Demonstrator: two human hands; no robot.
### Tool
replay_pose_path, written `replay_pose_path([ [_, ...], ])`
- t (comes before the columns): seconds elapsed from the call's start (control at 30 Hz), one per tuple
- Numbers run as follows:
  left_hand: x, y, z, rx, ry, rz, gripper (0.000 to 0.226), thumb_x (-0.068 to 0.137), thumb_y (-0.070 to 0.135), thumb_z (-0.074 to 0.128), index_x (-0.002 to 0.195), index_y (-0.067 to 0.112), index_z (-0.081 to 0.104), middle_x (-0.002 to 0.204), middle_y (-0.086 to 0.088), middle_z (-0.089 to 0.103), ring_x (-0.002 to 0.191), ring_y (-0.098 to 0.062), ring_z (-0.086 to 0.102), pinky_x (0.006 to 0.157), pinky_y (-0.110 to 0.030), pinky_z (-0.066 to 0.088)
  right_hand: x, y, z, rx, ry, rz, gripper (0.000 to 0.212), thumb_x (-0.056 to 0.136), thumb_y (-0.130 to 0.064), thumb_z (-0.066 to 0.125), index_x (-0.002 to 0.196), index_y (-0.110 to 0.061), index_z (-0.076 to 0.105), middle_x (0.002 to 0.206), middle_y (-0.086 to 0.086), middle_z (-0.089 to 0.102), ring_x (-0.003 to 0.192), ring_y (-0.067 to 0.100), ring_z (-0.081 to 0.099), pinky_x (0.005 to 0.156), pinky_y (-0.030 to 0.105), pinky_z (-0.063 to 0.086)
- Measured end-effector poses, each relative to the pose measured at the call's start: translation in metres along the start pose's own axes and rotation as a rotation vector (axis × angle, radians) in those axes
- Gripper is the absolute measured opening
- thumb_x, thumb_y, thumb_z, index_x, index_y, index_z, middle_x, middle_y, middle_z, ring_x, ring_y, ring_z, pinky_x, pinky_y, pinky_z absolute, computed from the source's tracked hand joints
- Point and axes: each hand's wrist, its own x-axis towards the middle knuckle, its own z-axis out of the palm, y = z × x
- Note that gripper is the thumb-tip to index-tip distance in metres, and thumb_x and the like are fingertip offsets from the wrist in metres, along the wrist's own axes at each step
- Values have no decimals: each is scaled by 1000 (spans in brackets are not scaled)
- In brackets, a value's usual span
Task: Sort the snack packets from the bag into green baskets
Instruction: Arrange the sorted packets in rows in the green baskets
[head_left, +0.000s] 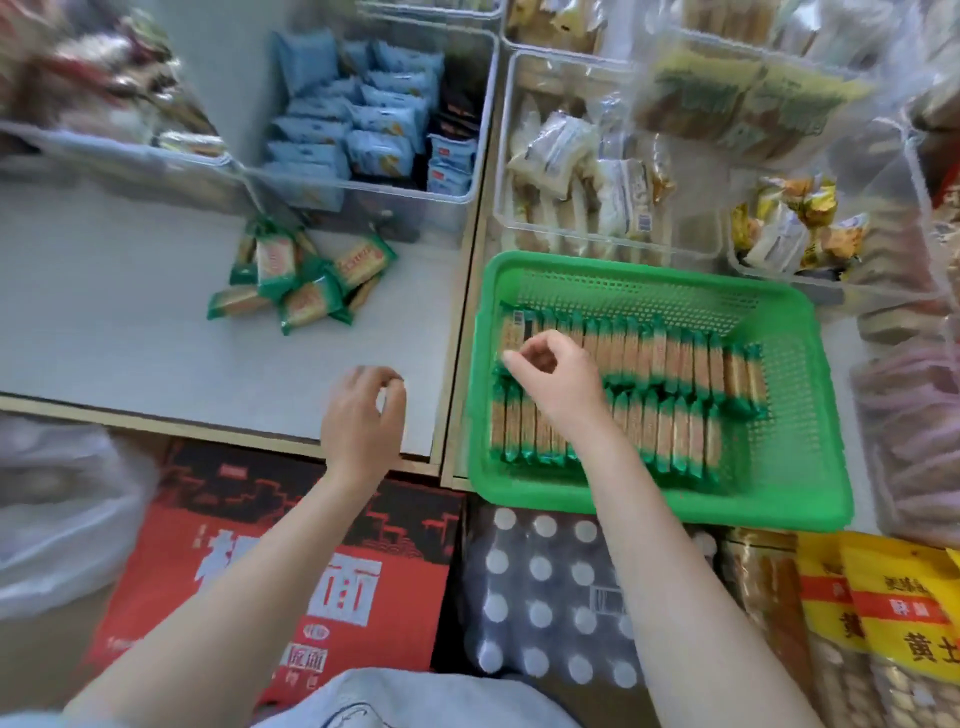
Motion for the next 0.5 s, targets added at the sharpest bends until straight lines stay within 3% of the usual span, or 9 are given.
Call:
replay_pose_path([
  [0.1, 38, -79, -21, 250, -99, -203, 40, 101, 30, 47, 137, 13, 50, 140, -8, 48, 121, -35, 49, 100, -46, 37, 23, -41, 70, 47, -116, -67, 17, 92, -31, 69, 87, -18, 61, 79, -4, 60, 71, 12, 54, 66, 27, 47],
  [0.2, 62, -129, -36, 381, -176, -286, 62, 101, 37, 47, 156, 15, 26, 166, -6, 17, 151, -28, 19, 119, -44, 18, 61, -50, 130, -5, -185, -14, 14, 92, -29, 69, 91, -19, 59, 80, -3, 60, 72, 14, 56, 65, 32, 52],
  [0.3, 71, -156, -39, 439, -158, -346, 67, 101, 40, 44, 159, 18, 18, 168, -4, 7, 154, -22, 7, 123, -40, 5, 100, -45, 173, 10, -150, 129, 13, 90, -28, 68, 93, -22, 57, 89, 0, 63, 85, 24, 64, 81, 48, 58],
  [0.4, 72, -164, -37, 517, -148, -341, 66, 101, 47, 38, 159, 22, 18, 168, -1, 8, 154, -19, 7, 122, -37, 4, 144, -43, 201, 31, -74, 286, 27, 87, -38, 65, 105, -18, 59, 107, 10, 68, 99, 31, 67, 90, 50, 57],
  [0.5, 78, -165, -38, 535, -175, -360, 66, 98, 49, 29, 159, 24, 18, 168, 0, 9, 153, -19, 9, 120, -37, 7, 180, -56, 218, 72, -21, 380, 39, 87, -48, 64, 104, -14, 59, 104, 12, 70, 93, 31, 68, 85, 45, 59],
])
